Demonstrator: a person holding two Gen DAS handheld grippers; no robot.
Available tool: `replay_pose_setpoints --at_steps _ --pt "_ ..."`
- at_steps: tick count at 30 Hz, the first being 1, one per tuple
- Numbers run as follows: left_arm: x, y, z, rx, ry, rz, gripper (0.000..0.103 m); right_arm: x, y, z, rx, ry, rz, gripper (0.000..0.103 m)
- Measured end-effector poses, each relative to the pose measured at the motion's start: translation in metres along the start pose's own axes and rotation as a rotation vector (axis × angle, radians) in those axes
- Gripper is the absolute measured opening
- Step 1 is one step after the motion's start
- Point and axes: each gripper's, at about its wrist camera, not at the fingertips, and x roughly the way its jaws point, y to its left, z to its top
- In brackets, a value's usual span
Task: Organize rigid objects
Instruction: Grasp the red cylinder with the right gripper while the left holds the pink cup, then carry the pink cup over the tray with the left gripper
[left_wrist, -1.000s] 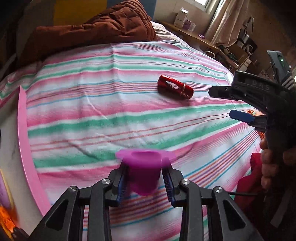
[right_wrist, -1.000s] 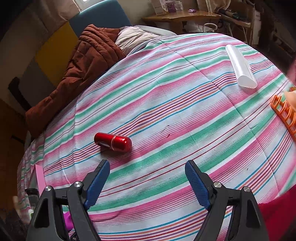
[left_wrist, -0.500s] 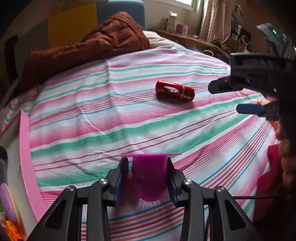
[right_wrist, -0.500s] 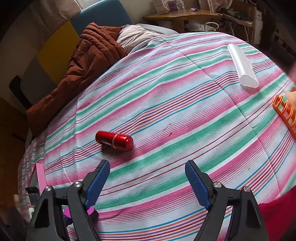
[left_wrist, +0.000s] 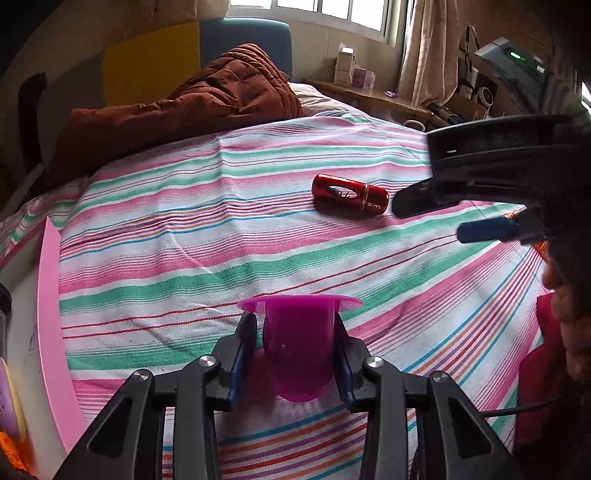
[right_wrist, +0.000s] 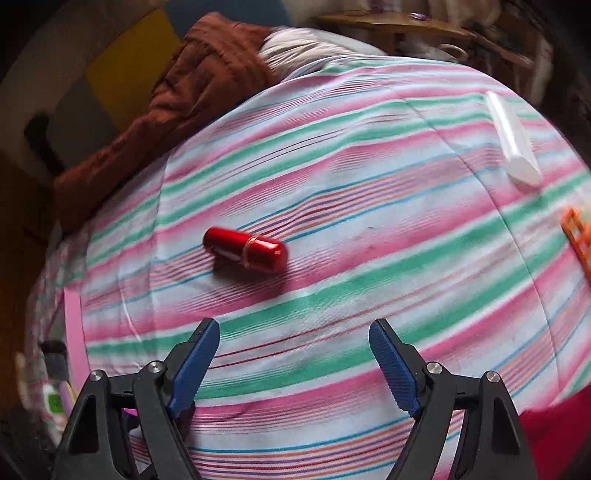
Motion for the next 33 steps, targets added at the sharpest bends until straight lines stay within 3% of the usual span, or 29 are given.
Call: replay_pose_setpoints --at_steps 9,17,18,20,21,25,29,33 --pt "0.000 0.000 -0.002 0.001 -0.015 -0.002 0.038 0.034 0.048 0.049 -0.272 0.005 -0.098 0.084" --pt "-0.001 0.002 -0.002 -0.008 -0.019 -0.014 0.038 0.072 0.058 0.064 -0.298 0.067 -0.140 0.082" --pt "-0.001 0.003 -0.002 -0.010 -0.019 -0.017 0.038 0.075 0.058 0.061 -0.307 0.078 -0.151 0.077" --pt "-0.001 0.004 -0.002 -0.015 -0.020 -0.022 0.038 0.066 0.063 0.052 -0.370 0.054 -0.127 0.037" --pt "-0.001 0.004 -0.002 -0.015 -0.020 -0.022 0.038 0.063 0.066 0.047 -0.397 0.067 -0.129 0.028" --pt "-0.001 0.007 -0.001 -0.014 -0.020 -0.020 0.038 0.051 0.064 0.022 -0.444 0.092 -0.109 0.026" --pt "-0.001 0.010 0.001 -0.016 -0.020 -0.021 0.038 0.040 0.054 0.000 -0.422 0.130 -0.034 0.027" --pt "-0.001 0.002 -0.001 -0.005 -0.019 -0.007 0.038 0.034 0.045 -0.012 -0.416 0.107 0.002 0.027"
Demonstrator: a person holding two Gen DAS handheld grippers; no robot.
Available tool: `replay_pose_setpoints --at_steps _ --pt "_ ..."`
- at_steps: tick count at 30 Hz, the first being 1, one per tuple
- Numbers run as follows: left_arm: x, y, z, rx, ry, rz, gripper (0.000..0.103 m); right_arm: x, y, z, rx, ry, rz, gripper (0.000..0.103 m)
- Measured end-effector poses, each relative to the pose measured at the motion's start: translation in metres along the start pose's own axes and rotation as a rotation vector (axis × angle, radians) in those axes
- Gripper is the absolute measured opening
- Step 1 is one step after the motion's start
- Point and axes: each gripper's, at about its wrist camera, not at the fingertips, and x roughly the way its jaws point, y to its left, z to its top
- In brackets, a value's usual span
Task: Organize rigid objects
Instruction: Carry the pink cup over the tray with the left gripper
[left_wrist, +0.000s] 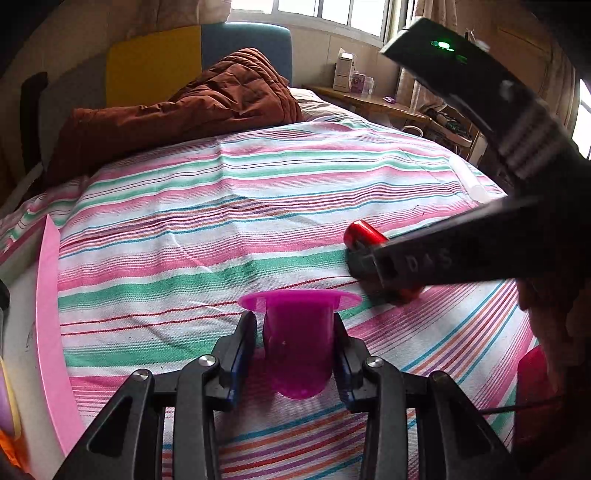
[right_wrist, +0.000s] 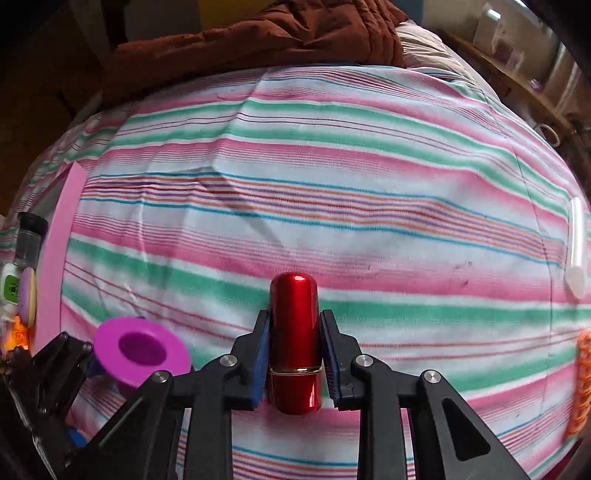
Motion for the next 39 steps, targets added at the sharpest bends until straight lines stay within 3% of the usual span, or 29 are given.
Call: replay_pose_setpoints --at_steps 15,21,29,39 --pt "0.000 -0.004 -0.001 0.018 -0.001 0.025 0.038 -0.001 0.007 -0.012 -0.064 -0.041 0.001 0.027" --pt "0.000 -0.002 0.000 0.014 -0.001 0.033 0.035 0.000 0.017 -0.014 -0.159 -0.068 -0.072 0.026" --pt "-0.003 0.003 0.001 -0.025 0.009 0.024 0.031 -0.001 0.014 -0.011 -0.174 -0.088 -0.078 0.026" --pt "-0.039 -0.001 0.004 -0.051 -0.006 0.015 0.032 0.004 0.021 -0.010 -0.184 -0.106 -0.075 0.027"
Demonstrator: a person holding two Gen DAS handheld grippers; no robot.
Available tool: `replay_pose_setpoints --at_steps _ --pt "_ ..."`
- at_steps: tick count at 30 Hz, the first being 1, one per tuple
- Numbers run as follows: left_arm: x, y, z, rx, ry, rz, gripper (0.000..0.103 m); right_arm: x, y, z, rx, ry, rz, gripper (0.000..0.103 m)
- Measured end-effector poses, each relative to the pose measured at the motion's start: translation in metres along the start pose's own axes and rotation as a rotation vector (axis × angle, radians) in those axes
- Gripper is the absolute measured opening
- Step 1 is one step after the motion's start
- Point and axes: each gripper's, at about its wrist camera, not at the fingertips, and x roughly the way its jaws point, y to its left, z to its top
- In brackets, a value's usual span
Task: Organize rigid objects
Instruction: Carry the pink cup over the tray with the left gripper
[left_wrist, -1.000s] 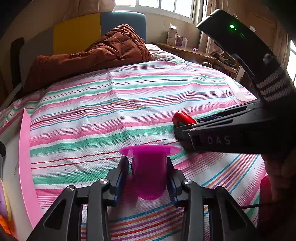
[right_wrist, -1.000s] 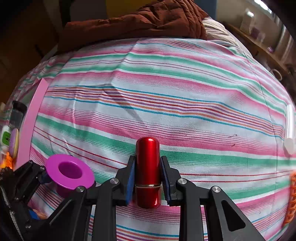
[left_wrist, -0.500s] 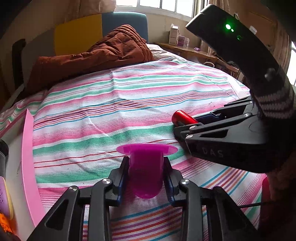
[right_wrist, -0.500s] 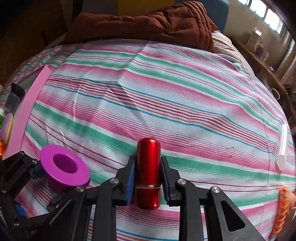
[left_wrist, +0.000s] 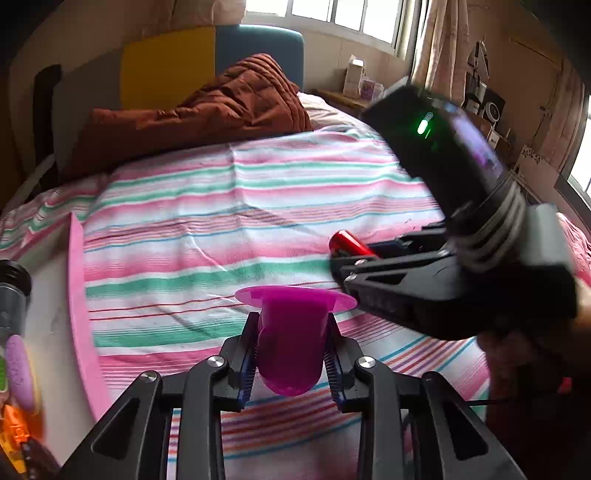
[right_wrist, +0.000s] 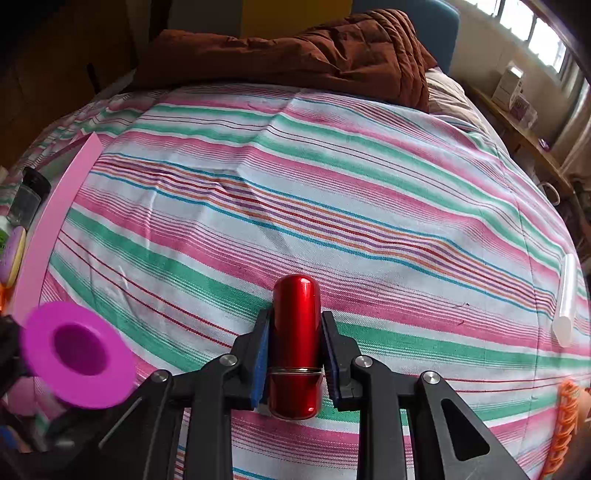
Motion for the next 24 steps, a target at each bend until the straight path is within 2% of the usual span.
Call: replay_pose_setpoints --at_steps 10,24 --pt "-0.041 0.009 0.001 -0.016 -0.049 0.005 0.032 0.001 0.002 0.001 -0.018 -0.013 -0.009 0.027" --pt "-0.068 0.038 -0.006 -0.065 -0.072 0.030 0.032 0.001 0.005 0.000 -0.049 -0.028 -0.025 0.027"
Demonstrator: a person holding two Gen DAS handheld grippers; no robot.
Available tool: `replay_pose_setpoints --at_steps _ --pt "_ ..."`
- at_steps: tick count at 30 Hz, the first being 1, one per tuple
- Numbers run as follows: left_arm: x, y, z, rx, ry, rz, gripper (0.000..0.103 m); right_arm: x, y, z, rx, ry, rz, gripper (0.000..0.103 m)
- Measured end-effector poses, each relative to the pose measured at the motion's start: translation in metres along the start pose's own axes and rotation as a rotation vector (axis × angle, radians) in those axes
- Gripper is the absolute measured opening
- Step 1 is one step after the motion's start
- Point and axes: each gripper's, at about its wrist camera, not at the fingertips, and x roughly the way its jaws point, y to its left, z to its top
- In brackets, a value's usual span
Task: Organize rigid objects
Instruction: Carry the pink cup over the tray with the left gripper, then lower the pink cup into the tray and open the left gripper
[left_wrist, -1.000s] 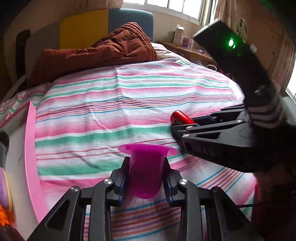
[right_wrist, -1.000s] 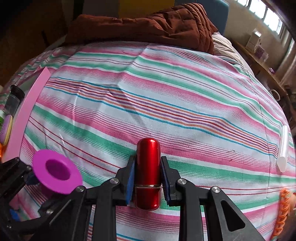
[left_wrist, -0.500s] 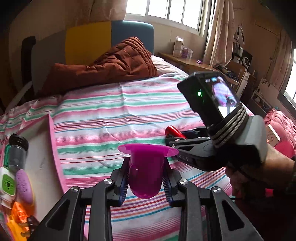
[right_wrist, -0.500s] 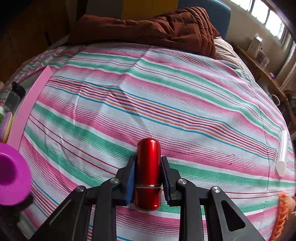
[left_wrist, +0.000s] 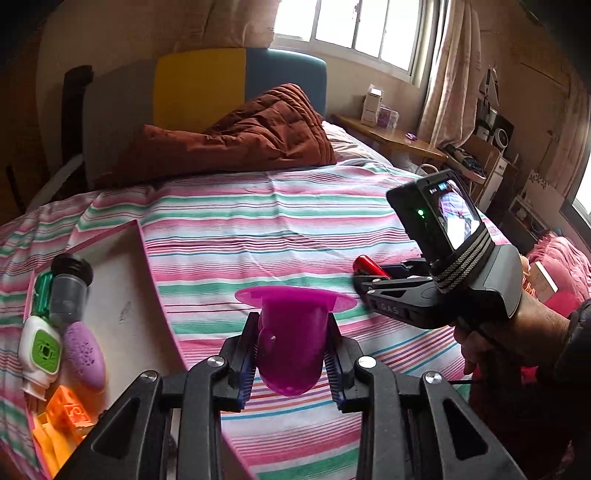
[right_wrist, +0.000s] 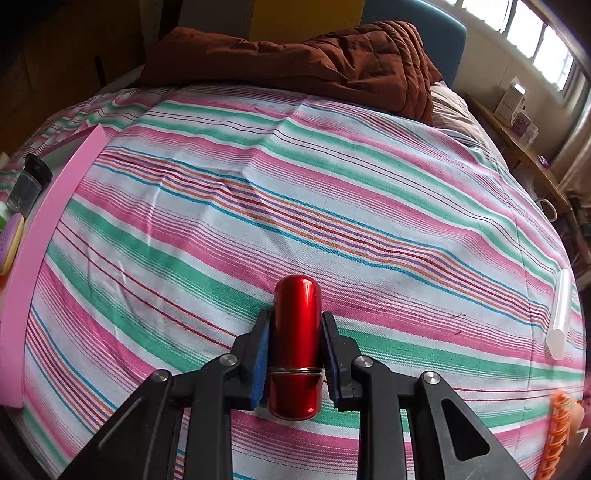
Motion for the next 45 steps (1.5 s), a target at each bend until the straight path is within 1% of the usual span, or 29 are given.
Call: replay_pose_setpoints --at_steps 3,7,11,15,18,20,22,25,28,30,31,33,35,38,40,42,45 --pt "-0.007 0.011 -0.001 -0.017 -0.003 -0.001 0.032 0.000 0.001 -0.001 -0.009 -0.003 -0.006 0.027" --pt "-0.017 0.034 -0.006 -0.070 0.004 0.008 0.032 -0.001 0.002 -0.001 -0.019 -0.006 -0.013 0.026" --pt "-0.032 0.067 -0.012 -0.134 0.005 0.036 0.032 -0.001 0.003 -0.002 -0.024 -0.007 -0.020 0.026" --pt "-0.050 0.106 -0.017 -0.214 -0.011 0.068 0.032 -0.001 0.004 -0.001 -0.032 -0.007 -0.027 0.026" --pt "-0.054 0.130 -0.021 -0.275 -0.005 0.085 0.032 -0.001 0.005 -0.001 -0.036 -0.006 -0.028 0.026" --pt "-0.050 0.143 -0.022 -0.325 0.011 0.083 0.032 -0.002 0.005 -0.001 -0.040 -0.006 -0.031 0.026" --pt "-0.044 0.154 -0.023 -0.381 0.031 0.057 0.032 -0.002 0.005 -0.001 -0.040 -0.005 -0.031 0.026" --pt "-0.036 0.156 -0.014 -0.402 0.035 0.023 0.032 -0.002 0.006 -0.001 -0.041 -0.006 -0.032 0.026" --pt "-0.025 0.156 0.001 -0.410 0.028 -0.004 0.032 -0.002 0.006 -0.001 -0.046 -0.006 -0.037 0.026" --pt "-0.015 0.157 0.011 -0.398 0.030 0.008 0.032 -0.002 0.006 -0.001 -0.047 -0.006 -0.037 0.026" --pt "-0.007 0.158 0.016 -0.392 0.044 0.014 0.032 -0.002 0.006 -0.001 -0.047 -0.006 -0.037 0.026" --pt "0.004 0.161 0.020 -0.391 0.059 0.010 0.032 -0.002 0.006 -0.001 -0.049 -0.006 -0.039 0.026" --pt "0.019 0.165 0.023 -0.388 0.082 0.036 0.032 -0.002 0.006 -0.001 -0.053 -0.006 -0.040 0.026" --pt "0.036 0.173 0.024 -0.394 0.119 0.055 0.032 -0.002 0.007 -0.001 -0.053 -0.005 -0.040 0.027" --pt "0.045 0.175 0.024 -0.376 0.140 0.066 0.032 -0.002 0.007 -0.001 -0.053 -0.005 -0.041 0.027" --pt "0.052 0.179 0.022 -0.374 0.170 0.091 0.032 -0.002 0.008 -0.001 -0.053 -0.005 -0.042 0.027" --pt "0.055 0.183 0.020 -0.385 0.185 0.085 0.034 -0.001 0.008 -0.001 -0.058 -0.005 -0.045 0.027"
